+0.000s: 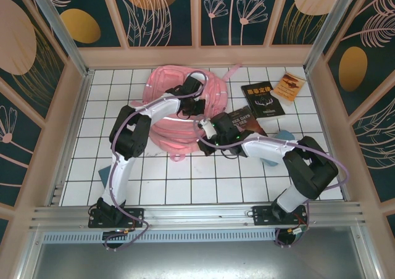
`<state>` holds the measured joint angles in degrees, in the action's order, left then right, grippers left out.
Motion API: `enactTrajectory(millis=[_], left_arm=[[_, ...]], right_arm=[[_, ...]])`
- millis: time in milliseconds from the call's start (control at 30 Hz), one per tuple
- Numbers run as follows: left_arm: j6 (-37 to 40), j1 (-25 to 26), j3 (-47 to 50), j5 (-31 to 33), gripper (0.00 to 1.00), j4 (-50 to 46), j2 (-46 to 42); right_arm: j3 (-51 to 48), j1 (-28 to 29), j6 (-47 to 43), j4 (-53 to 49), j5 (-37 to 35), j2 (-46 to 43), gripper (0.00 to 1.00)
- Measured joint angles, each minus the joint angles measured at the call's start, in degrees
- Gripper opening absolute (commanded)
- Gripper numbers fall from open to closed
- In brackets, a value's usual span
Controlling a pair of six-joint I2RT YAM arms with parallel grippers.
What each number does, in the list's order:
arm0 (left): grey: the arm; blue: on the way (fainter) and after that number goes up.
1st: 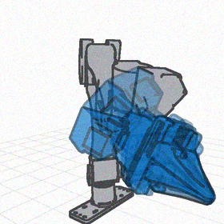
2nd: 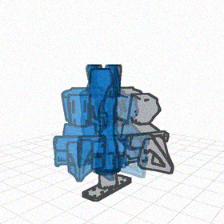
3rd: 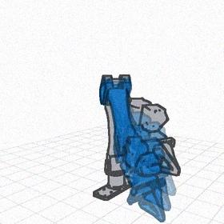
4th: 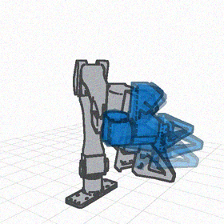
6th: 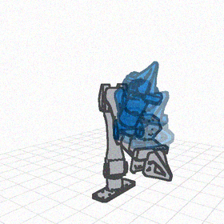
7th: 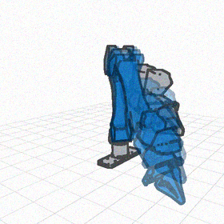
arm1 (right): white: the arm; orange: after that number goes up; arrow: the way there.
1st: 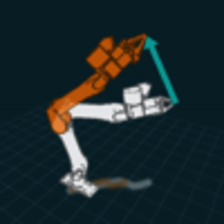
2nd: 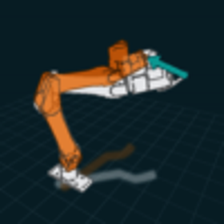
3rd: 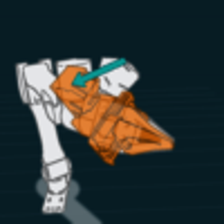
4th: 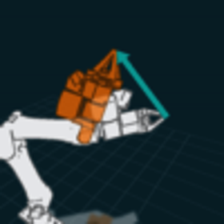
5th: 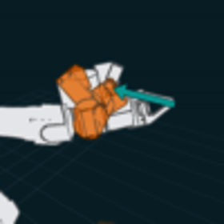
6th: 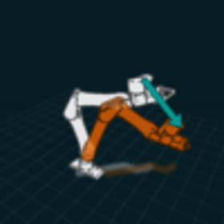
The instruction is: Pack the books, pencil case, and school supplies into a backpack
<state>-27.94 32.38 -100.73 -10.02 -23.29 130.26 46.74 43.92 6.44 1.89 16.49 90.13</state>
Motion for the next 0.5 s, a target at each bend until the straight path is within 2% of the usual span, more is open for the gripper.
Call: enactTrajectory(millis=[33,100,267,367,500], left_arm=[[-0.20,-0.24,0.66,-0.81,0.13,0.68,-0.37],[-0.72,-0.70,1.86,-2.80,0.23,2.21,-0.94],[-2.10,-1.66,3.28,-6.73,0.49,4.13,-2.93],[-3.19,-1.77,4.20,-7.17,0.56,4.22,-5.57],[-4.11,-1.79,7.69,-5.44,0.58,4.57,-12.17]], right_arm=[[-0.44,0.68,1.36,0.98,-0.42,-0.04,0.16],[-1.77,1.46,4.07,3.06,-0.94,-0.83,0.21],[-6.56,2.19,11.06,4.09,-3.96,-10.54,0.48],[-7.56,0.17,15.10,3.98,-6.12,-17.03,0.62],[-8.15,-5.84,21.51,3.52,-7.52,-20.94,0.67]])
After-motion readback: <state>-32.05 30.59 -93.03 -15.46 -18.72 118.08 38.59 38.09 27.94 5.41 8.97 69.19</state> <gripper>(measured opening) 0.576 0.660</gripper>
